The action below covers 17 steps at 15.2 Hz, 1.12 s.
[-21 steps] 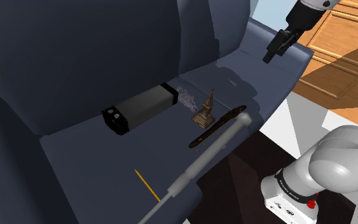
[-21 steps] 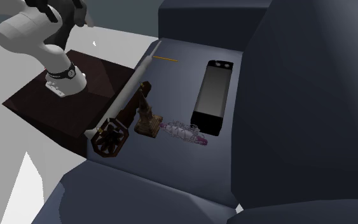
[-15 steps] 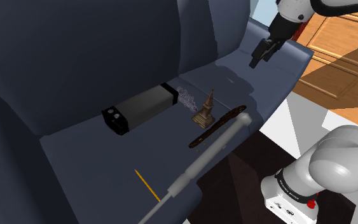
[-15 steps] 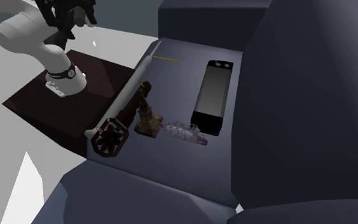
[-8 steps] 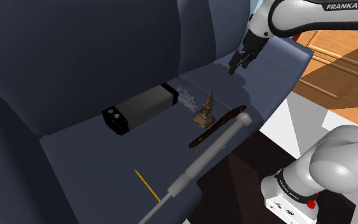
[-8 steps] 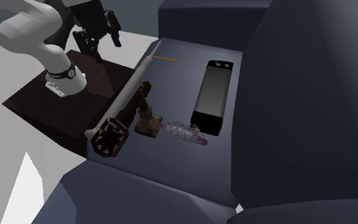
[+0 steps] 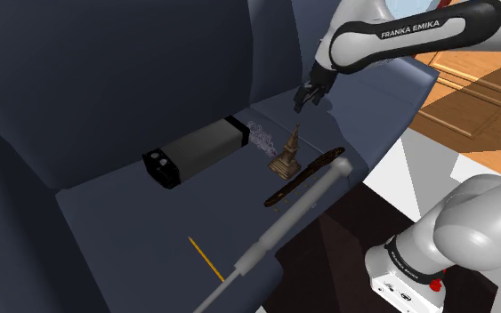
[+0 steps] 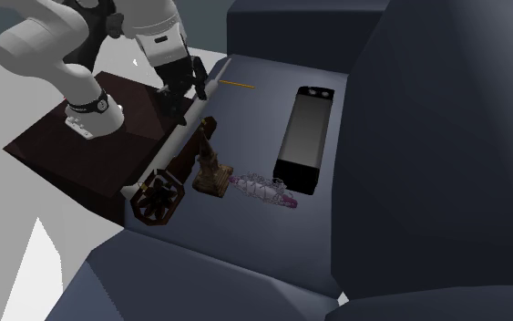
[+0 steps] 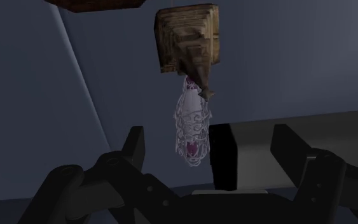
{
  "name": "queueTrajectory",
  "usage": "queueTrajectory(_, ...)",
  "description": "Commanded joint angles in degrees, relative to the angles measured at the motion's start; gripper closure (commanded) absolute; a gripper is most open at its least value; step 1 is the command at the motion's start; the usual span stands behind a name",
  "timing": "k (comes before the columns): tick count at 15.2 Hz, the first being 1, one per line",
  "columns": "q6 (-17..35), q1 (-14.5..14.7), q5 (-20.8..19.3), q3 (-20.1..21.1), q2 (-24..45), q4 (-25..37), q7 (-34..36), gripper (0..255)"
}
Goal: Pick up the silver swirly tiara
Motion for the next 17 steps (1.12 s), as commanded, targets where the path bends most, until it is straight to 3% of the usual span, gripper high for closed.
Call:
queueTrajectory(1,3.33,0.22,0.62,-0.16,4.19,0.99,-0.27,0)
queueTrajectory(9,12.07,0.67,4.21,-0.13,21.97,10.15,-2.00,0)
queueTrajectory(17,16.14,-0.12,7.39,1.18,39.93,24.18,-3.43,0)
